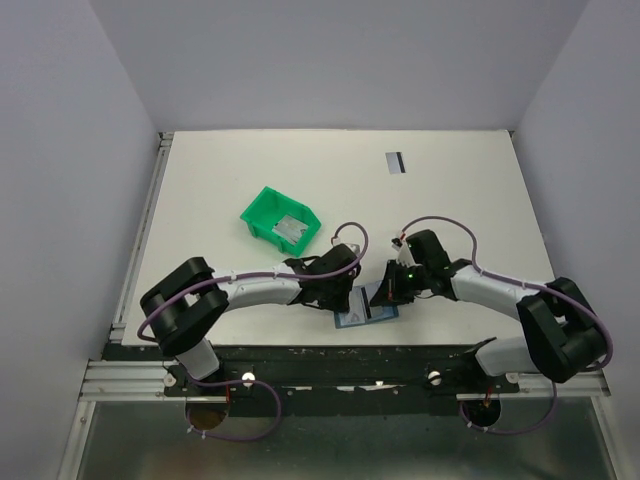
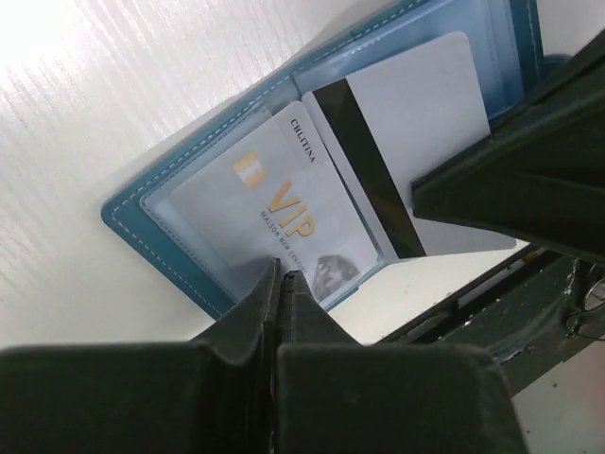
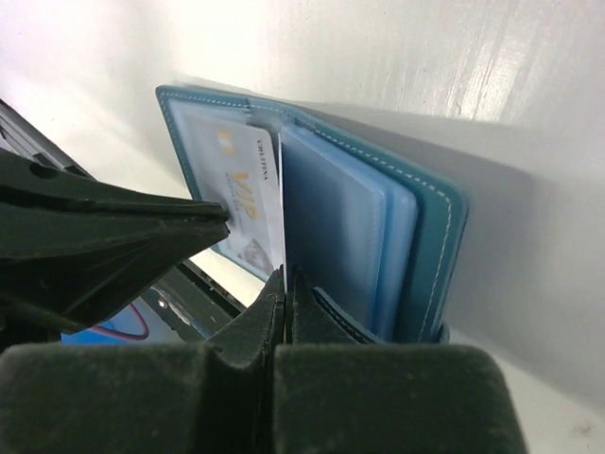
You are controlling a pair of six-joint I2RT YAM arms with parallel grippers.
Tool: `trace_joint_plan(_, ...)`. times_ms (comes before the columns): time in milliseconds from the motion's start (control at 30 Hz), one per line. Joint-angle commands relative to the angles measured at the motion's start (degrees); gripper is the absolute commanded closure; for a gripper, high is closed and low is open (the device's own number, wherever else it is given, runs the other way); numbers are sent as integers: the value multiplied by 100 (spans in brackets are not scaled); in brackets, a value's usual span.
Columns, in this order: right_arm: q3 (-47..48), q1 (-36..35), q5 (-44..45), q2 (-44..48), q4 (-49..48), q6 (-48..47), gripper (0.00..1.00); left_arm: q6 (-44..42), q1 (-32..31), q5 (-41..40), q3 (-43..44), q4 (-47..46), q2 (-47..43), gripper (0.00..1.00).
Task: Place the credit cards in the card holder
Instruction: Turn over the card slot in the card holder.
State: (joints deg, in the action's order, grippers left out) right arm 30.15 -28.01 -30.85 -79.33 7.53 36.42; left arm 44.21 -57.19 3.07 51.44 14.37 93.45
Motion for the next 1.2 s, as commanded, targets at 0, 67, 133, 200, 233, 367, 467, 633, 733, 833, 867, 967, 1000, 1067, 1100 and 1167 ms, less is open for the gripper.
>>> trace_joint_plan(0,-1,32,334,382,547,-4,100,9,-38,150,-170,-128,155,100)
trace_joint_plan(67,69,24,465,628,845,-12,100,18,-38,176,-143,-154,244,100)
trace_joint_plan(133,131,24,728,874,1214,-39,100,27,-38,194,-126,-163,279,100)
trace_joint_plan(200,166,15,1010,1129,1565,-100,100,27,-38,185,-99,-171,323,100)
trace_joint_plan(233,184,24,1167,1243,1715,-127,100,44,-38,185,-73,-163,323,100)
trace_joint_plan(367,281,24,1625,1499,2339,-311,100,70,-38,203,-73,-198,376,100)
trace_joint_plan(467,307,32,1915,1535,2577,-417,100,62,-38,229,-90,-207,385,100)
trace_joint_plan(633,368,24,2074,1534,2745,-461,100,71,-38,203,-134,-215,341,100)
trace_joint_plan(733,369,24,2048,1526,2728,-461,100,79,-38,211,-161,-224,332,100)
trace_joint_plan(833,369,32,1987,1517,2684,-452,100,88,-38,220,-161,-233,341,100)
trace_joint_plan(867,360,32,1934,1517,2657,-461,100,88,-38,229,-152,-233,341,100)
trace_joint_plan(967,368,24,2004,1491,2718,-461,100,79,-38,238,-143,-242,367,100)
trace_joint_plan(1000,369,24,2065,1491,2780,-461,100,88,-38,238,-143,-250,376,100)
trace_joint_plan(1067,377,24,2197,1526,2885,-470,100,88,-38,247,-126,-251,393,100)
trace_joint_plan(1100,386,24,2163,1543,2894,-478,100,88,-38,255,-125,-251,402,100)
trace_joint_plan(1167,386,24,2101,1543,2894,-478,100,88,-38,273,-90,-259,411,100)
